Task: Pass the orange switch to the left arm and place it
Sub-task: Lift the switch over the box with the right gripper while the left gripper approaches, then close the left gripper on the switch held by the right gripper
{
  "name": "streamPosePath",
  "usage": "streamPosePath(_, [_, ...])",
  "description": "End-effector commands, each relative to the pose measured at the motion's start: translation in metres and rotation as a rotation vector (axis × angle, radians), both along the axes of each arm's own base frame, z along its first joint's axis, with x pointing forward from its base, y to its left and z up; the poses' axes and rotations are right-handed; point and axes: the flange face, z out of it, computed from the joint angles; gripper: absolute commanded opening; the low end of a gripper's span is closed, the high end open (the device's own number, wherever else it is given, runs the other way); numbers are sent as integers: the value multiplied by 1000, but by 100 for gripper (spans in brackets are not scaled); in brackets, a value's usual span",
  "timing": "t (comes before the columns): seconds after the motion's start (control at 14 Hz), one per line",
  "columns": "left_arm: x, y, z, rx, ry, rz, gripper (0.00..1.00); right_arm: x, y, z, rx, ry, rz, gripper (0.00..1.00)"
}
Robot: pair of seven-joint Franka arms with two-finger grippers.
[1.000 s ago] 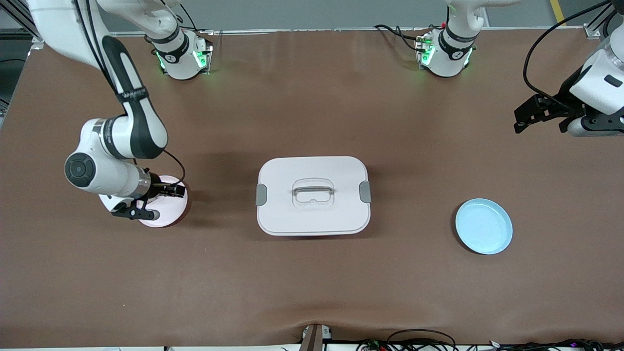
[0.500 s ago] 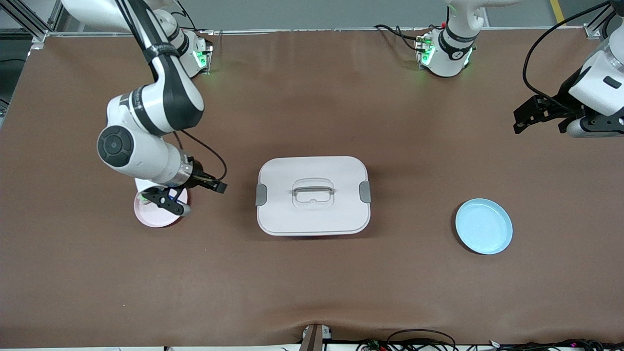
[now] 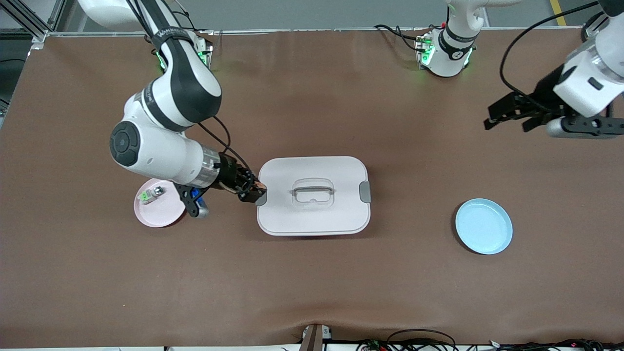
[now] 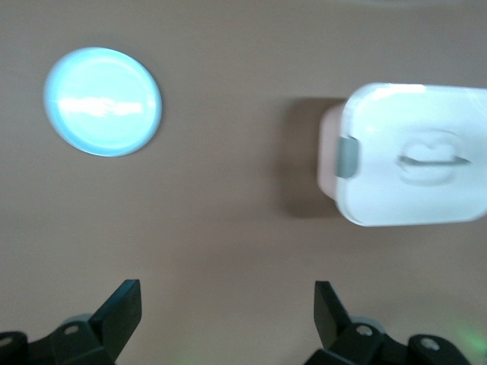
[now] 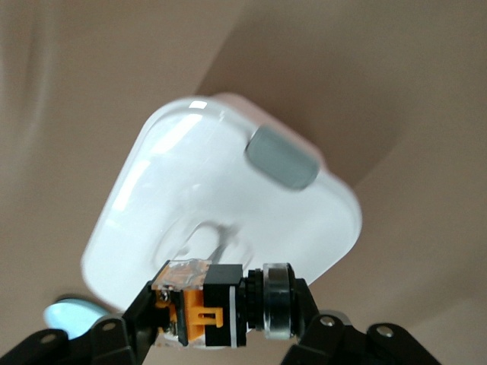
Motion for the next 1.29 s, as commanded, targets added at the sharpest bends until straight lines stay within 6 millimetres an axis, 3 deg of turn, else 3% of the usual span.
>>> streamPosePath(0.0, [-10,-52,-8,-36,-1,-54,100,7,39,24,72,70,-134,0])
streamPosePath(0.14, [-15,-78,-7,-87,-27,-76,100,10,72,29,94,124,-251,0])
streamPosePath(0.43, [-20,-102,-8,-193,-46,-71,99,-6,122,39,177,174,-400,0])
streamPosePath(0.79, [-9,-114,-36,-320,-77,5,98,-21,157,58,297,237,-566,0])
streamPosePath(0.93, [1,-118,-40,-381,-90,36,98,-25,168,66,349,268,-663,0])
streamPosePath(1.21, [5,-141,-43,-430,-100,17,98,-39,186,73,379,269,-667,0])
